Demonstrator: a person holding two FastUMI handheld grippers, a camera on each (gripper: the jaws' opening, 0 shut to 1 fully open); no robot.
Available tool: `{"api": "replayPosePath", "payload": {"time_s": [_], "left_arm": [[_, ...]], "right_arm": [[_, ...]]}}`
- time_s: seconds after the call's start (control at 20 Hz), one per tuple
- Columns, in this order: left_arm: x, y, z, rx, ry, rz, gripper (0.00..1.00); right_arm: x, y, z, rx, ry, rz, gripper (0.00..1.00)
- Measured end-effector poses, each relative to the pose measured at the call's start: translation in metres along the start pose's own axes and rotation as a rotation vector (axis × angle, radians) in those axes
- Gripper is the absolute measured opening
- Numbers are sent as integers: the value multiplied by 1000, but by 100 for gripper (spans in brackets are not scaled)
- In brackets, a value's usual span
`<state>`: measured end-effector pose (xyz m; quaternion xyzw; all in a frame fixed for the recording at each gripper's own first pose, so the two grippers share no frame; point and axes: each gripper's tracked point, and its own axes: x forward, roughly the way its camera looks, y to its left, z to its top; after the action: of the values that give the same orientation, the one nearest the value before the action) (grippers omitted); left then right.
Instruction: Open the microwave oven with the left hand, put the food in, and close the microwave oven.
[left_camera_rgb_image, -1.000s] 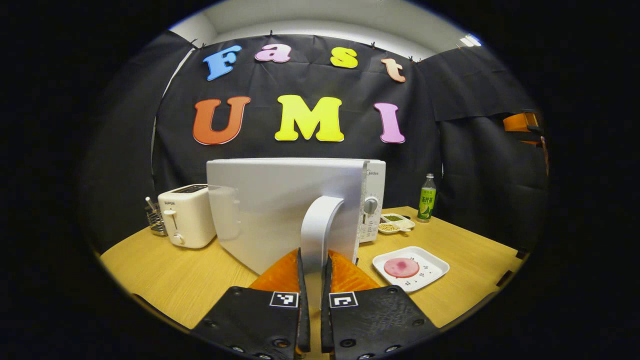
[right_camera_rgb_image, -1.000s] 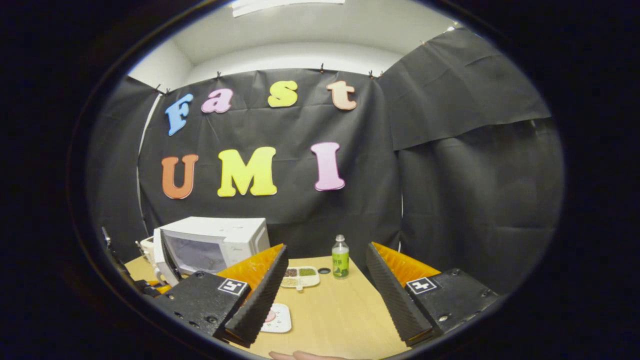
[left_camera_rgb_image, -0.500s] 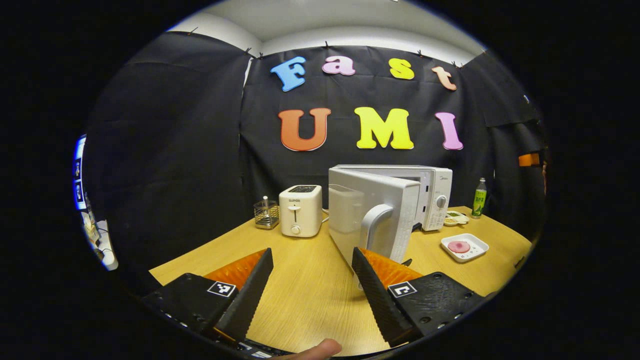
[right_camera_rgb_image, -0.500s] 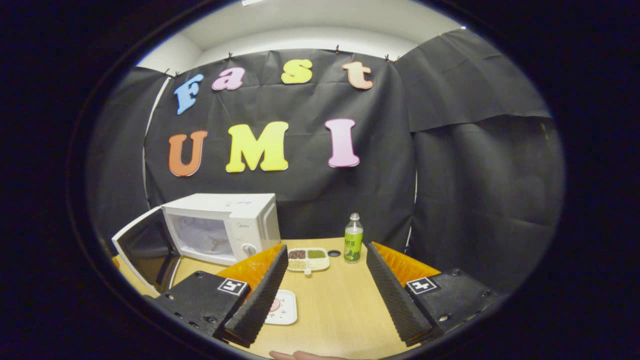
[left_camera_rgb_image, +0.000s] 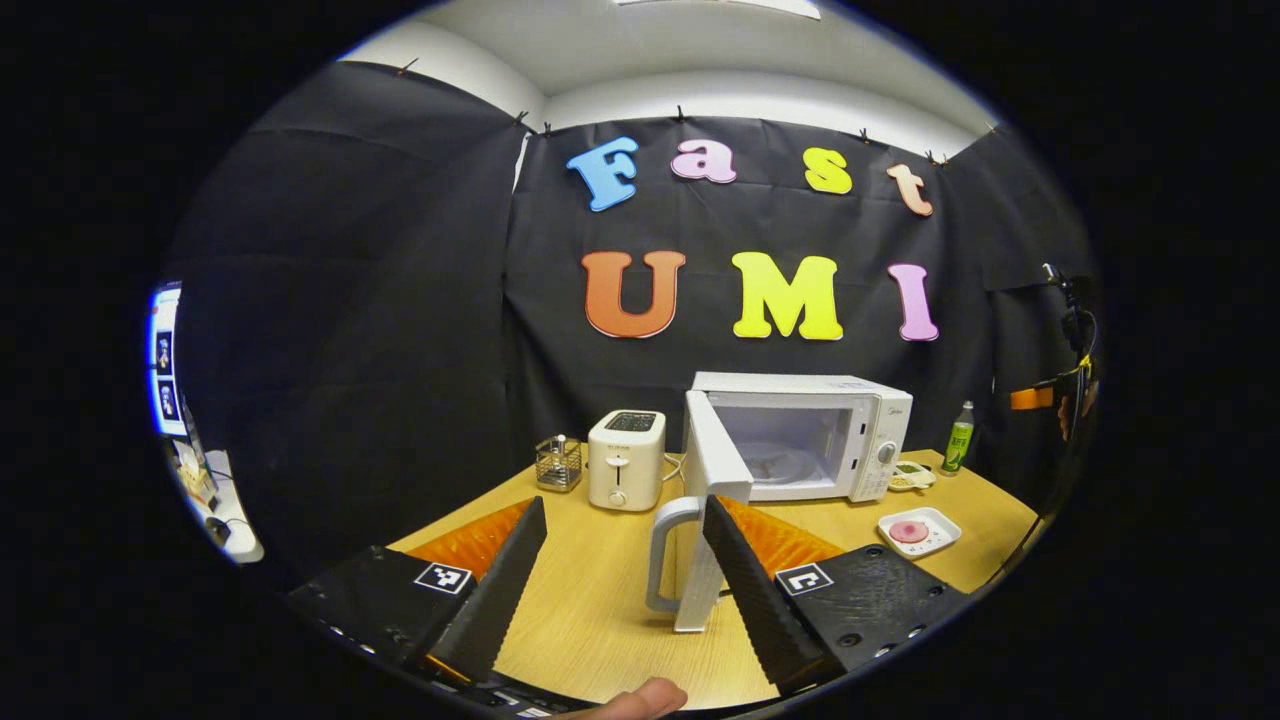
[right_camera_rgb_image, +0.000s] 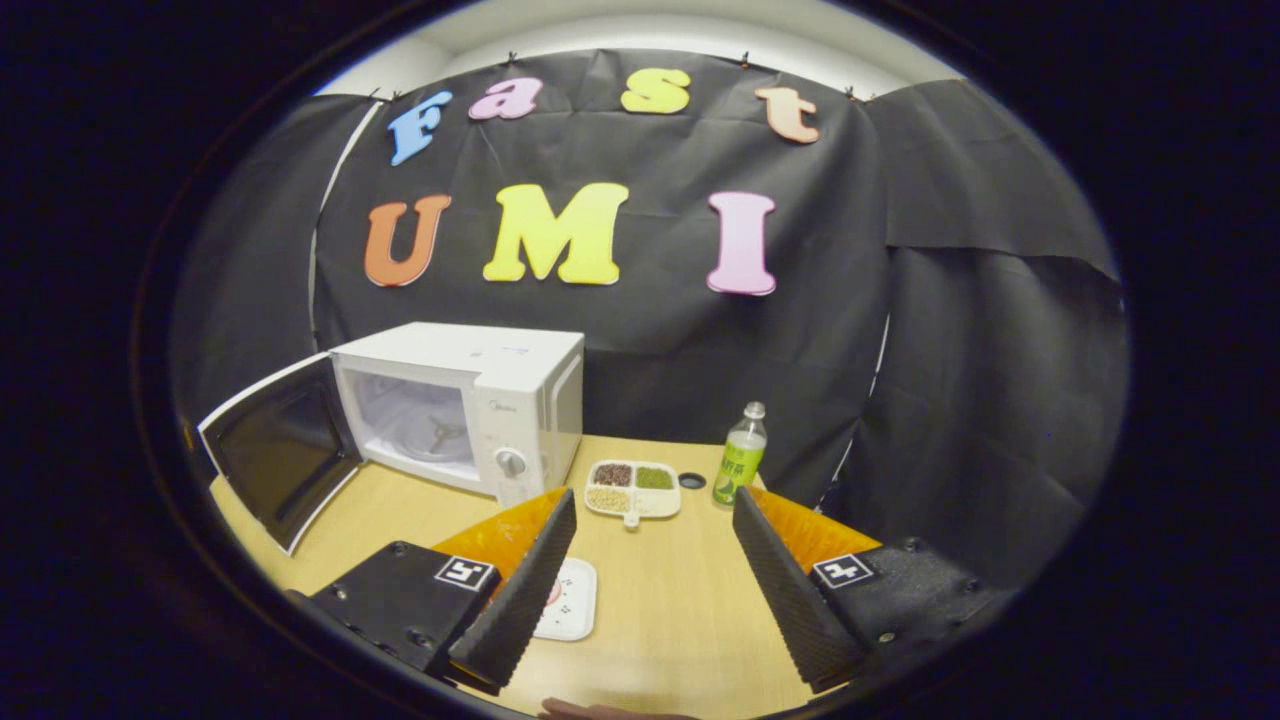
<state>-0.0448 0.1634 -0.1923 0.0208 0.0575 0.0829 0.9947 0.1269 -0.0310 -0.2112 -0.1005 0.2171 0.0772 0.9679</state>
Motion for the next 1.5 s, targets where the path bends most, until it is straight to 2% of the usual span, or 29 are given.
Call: {"api": "replayPosePath", "payload": {"time_s": [0.1, 0.15, 0.2, 0.25, 0.3, 0.5, 0.55, 0.6, 0.65, 0.9, 1.0, 1.05, 1.15, 1.2, 1.25, 1.35, 1.4, 1.5], "left_arm": [[1, -9, 18, 3, -19, -3, 94], [2, -14, 27, 0, -30, -5, 94], [4, -19, 35, -2, -40, -4, 94], [4, -23, 42, -10, -50, -4, 94], [4, -28, 49, -16, -62, -8, 94], [5, -42, 71, 1, -97, 10, 94], [6, -46, 72, 8, -94, 15, 94], [8, -51, 73, 10, -89, 17, 94], [9, -56, 75, 14, -88, 13, 94], [14, -79, 82, 37, -91, -10, 94], [18, -82, 82, 52, -95, -5, 95], [19, -83, 81, 57, -92, -1, 95], [23, -85, 79, 55, -93, 9, 95], [26, -85, 79, 49, -96, 16, 95], [28, -83, 77, 39, -94, 26, 95], [29, -82, 76, 22, -99, 35, 95], [29, -81, 77, 18, -101, 40, 95], [25, -81, 80, 12, -111, 43, 95]], "right_arm": [[16, 5, -10, -16, 90, 31, 100], [26, 7, -18, -23, 138, 47, 94], [34, 10, -26, -27, 193, 63, 99], [44, 15, -38, -17, 253, 89, 92], [52, 20, -49, -1, 317, 120, 96], [84, 40, -105, 55, 575, 227, 93], [92, 43, -117, 72, 623, 236, 82], [97, 47, -127, 86, 665, 250, 91], [99, 51, -139, 90, 705, 271, 81], [121, 62, -179, 117, 848, 335, 77], [131, 58, -194, 111, 891, 331, 72], [132, 61, -201, 121, 920, 348, 75], [124, 69, -216, 149, 1024, 410, 43], [125, 73, -210, 167, 1013, 429, 36], [129, 73, -218, 164, 1055, 462, 27], [134, 79, -217, 222, 1080, 478, 0], [134, 79, -215, 226, 1095, 503, 4], [134, 80, -215, 250, 1108, 528, 4]]}}
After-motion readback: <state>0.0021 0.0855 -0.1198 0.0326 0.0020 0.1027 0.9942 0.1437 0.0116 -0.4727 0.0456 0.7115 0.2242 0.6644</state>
